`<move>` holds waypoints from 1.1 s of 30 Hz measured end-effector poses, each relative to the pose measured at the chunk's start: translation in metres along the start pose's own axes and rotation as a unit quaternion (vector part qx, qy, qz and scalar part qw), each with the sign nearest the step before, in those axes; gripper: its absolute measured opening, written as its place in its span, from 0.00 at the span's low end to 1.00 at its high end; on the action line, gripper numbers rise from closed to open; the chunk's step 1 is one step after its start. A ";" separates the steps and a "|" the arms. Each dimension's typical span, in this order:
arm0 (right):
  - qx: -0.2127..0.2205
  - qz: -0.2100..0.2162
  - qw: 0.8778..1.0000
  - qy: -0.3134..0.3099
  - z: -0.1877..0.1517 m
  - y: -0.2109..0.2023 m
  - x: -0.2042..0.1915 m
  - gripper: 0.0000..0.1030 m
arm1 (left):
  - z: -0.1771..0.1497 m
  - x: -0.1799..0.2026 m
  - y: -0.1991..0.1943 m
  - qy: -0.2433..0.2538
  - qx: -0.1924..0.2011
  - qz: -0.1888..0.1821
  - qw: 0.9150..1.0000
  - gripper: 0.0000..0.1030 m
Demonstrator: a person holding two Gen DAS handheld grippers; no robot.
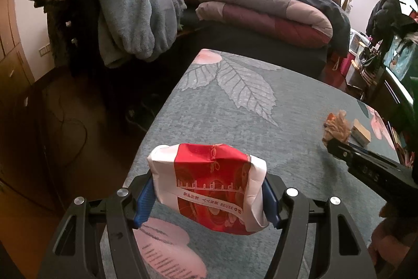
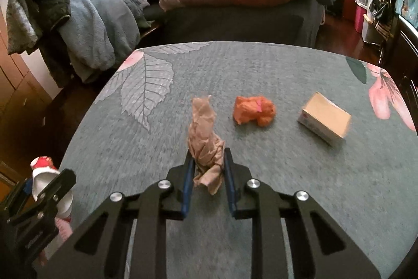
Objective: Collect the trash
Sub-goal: 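Carry the red packet and brown paper over the pink wastebasket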
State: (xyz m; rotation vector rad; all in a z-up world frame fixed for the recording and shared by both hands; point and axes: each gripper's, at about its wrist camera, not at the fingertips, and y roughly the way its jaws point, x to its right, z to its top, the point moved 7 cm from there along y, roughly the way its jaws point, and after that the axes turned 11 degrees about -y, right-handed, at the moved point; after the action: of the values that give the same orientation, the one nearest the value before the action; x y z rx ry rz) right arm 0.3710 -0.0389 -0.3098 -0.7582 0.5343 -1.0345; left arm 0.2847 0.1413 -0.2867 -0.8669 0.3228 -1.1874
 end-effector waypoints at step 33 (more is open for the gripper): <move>0.124 -0.077 0.979 0.141 -0.119 -0.196 0.198 0.25 | -0.063 0.257 -0.094 0.167 0.021 -0.148 0.975 0.66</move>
State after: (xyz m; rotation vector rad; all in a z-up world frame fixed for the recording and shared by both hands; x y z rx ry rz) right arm 0.2605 -0.3132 -0.2435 -0.4385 0.5808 -1.3364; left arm 0.2777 -0.1266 -0.2043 -0.6908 0.4499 -1.6175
